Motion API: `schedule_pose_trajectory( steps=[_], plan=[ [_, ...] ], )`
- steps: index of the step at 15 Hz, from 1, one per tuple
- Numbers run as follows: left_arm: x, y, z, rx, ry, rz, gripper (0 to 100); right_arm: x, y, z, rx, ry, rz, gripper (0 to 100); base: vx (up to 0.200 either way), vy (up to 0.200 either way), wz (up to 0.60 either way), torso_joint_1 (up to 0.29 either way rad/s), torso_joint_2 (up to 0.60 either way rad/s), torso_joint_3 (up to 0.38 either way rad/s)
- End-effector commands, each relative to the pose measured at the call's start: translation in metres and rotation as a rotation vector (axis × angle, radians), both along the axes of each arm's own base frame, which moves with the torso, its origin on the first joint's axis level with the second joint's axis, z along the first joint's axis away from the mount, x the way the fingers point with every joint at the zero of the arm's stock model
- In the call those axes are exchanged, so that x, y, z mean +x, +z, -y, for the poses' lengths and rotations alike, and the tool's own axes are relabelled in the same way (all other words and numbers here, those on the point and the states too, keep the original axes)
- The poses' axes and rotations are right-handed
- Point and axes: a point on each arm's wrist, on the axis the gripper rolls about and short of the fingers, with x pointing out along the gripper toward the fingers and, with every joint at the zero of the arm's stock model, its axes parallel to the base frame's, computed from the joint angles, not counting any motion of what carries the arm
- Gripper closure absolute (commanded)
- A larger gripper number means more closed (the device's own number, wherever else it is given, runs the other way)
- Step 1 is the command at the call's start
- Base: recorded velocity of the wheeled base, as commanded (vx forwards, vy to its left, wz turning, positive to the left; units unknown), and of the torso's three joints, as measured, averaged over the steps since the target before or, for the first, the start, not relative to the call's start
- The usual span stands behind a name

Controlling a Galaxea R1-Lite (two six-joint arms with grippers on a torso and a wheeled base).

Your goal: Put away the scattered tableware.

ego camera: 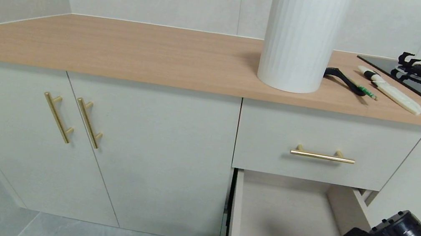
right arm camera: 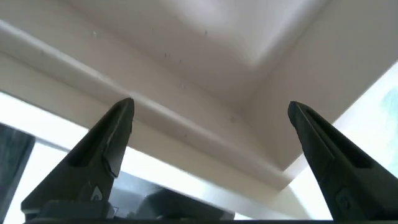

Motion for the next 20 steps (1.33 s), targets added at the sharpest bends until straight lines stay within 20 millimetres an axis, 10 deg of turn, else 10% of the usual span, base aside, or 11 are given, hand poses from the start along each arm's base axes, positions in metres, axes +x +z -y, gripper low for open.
schedule_pose_trajectory(
  steps=[1, 6, 20],
  plan=[
    [0.000, 0.000, 0.000, 0.000, 0.000, 0.000, 0, 0.002, 0.010, -0.001, 0.037, -0.012, 0.049, 0, 0.000, 0.000, 0.00, 0.000, 0.00, 0.000],
    [0.000, 0.000, 0.000, 0.000, 0.000, 0.000, 0, 0.014, 0.050, -0.010, 0.307, -0.241, 0.164, 0, 0.000, 0.000, 0.00, 0.000, 0.00, 0.000],
    [0.000, 0.000, 0.000, 0.000, 0.000, 0.000, 0, 0.013, 0.052, -0.010, 0.322, -0.225, 0.180, 0, 0.000, 0.000, 0.00, 0.049, -0.13, -0.097]
  ],
)
